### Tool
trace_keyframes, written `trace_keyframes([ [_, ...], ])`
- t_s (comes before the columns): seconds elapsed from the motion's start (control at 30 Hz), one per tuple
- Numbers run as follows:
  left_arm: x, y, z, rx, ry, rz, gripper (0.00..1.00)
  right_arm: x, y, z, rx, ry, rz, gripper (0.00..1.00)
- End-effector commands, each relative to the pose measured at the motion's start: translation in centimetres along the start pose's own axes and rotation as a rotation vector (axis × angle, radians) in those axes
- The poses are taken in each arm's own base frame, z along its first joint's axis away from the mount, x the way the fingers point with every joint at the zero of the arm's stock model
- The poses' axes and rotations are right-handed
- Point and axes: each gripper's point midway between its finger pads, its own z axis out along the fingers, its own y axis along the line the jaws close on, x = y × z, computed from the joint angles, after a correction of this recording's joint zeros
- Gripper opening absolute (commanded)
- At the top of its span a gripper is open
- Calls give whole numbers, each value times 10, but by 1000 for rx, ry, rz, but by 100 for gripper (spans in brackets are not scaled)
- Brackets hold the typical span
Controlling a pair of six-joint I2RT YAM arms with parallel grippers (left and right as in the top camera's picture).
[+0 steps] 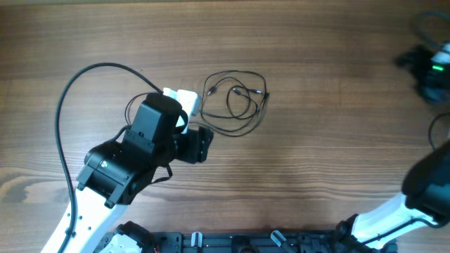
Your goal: Untangle cables
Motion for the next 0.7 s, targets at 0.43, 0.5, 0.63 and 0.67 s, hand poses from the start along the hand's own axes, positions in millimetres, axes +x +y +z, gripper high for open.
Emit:
trace_keyframes([
  [0.43,-25,142,-29,-409,-217,-646,78,283,214,46,-313,553,-1110,100],
  [0.5,-24,152,-33,-422,-224,-677,80,310,220,46,-325,580,-1202,100],
  [0.63,-25,153,-32,-347,-194,-633,79,330,217,59,-193,533,-1368,99],
  [0.67,-24,153,-32,-333,-185,-622,78,333,218,63,-176,519,-1394,99],
])
